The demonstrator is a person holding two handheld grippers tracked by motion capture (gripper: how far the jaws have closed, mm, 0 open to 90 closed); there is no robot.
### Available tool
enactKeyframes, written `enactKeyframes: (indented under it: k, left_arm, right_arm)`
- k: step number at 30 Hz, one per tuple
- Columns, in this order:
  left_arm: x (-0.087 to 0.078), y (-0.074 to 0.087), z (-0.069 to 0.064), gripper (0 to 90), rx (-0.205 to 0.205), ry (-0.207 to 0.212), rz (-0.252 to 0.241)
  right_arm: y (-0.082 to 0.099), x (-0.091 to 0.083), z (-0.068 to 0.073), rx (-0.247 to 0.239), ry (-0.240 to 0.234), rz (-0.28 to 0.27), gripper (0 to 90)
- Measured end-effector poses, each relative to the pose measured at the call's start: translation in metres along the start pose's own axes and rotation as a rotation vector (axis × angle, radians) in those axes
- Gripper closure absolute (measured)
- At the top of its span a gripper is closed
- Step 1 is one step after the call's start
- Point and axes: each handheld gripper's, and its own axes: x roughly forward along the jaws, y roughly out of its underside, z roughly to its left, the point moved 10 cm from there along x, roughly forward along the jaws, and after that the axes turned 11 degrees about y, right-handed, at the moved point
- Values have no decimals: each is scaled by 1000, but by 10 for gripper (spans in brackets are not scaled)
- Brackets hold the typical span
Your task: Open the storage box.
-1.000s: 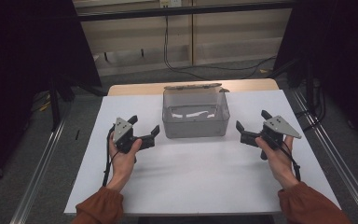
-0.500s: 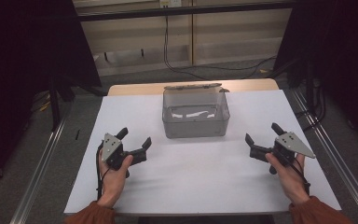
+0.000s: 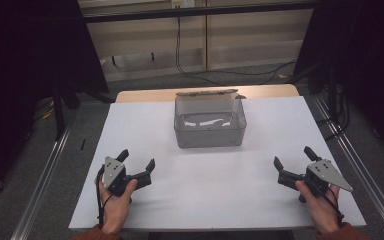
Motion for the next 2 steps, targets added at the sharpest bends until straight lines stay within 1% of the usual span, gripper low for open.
enactKeyframes:
  k: [1,2]
  left_arm:
    - [1,1,0,29,-5,5,5]
    - [1,1,0,29,-21,18,8]
  right_arm:
    - [-1,1,0,0,1,-7,0]
    - [-1,1,0,-1,4,-6,0]
